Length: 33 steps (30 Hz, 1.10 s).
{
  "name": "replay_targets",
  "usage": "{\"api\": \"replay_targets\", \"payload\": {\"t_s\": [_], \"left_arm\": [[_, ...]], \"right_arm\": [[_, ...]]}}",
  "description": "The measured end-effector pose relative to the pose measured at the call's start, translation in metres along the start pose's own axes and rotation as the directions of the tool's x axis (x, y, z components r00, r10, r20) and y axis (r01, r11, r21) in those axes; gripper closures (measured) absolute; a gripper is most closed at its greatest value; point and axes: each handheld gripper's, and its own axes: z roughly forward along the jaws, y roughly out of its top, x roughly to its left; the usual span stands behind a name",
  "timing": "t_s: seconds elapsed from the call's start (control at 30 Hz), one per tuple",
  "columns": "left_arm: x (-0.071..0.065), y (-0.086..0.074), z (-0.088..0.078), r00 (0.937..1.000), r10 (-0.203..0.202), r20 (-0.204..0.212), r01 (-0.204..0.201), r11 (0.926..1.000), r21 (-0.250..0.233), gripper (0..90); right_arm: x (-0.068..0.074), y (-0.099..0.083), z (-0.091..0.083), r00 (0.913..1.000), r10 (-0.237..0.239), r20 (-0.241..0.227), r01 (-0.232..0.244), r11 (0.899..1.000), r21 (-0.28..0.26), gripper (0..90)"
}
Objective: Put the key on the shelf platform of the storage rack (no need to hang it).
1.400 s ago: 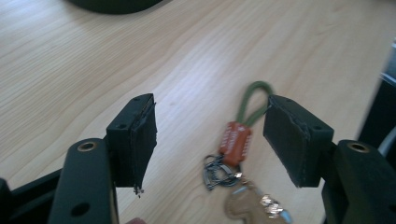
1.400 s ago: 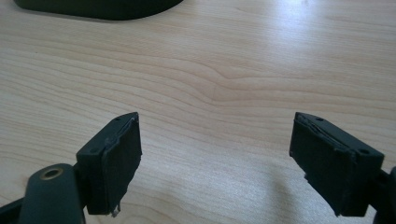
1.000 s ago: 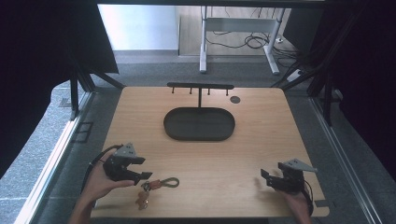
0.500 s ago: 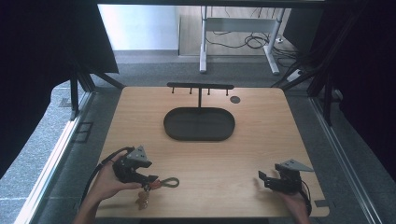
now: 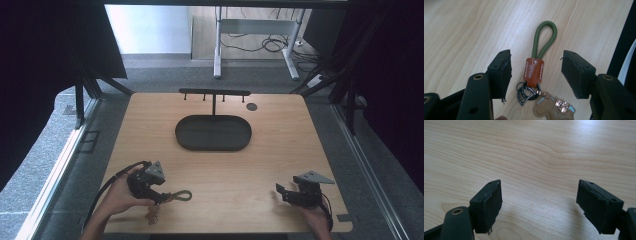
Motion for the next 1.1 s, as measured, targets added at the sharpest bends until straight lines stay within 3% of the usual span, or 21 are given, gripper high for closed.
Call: {"api": "replay_targets", "payload": {"t_s": [0.37, 0.63, 1.1], "left_arm": [[-0.003, 0.000, 0.012, 0.9997, 0.023, 0.011, -0.024, 0.9975, 0.066, 44.9], [-0.002, 0.002, 0.025, 0.9992, 0.039, 0.011, -0.041, 0.9903, 0.133, 45.4], [-0.002, 0.007, 0.038, 0.9979, 0.064, -0.010, -0.061, 0.9798, 0.190, 47.9]], "right_arm": [[0.004, 0.000, 0.002, 0.9999, -0.011, -0.008, 0.012, 1.000, 0.007, 21.7], [0.005, 0.000, 0.003, 0.9998, -0.014, -0.010, 0.014, 1.000, 0.011, 21.7], [0.003, -0.001, 0.002, 0.9999, -0.011, -0.009, 0.011, 1.000, 0.012, 21.8]]}}
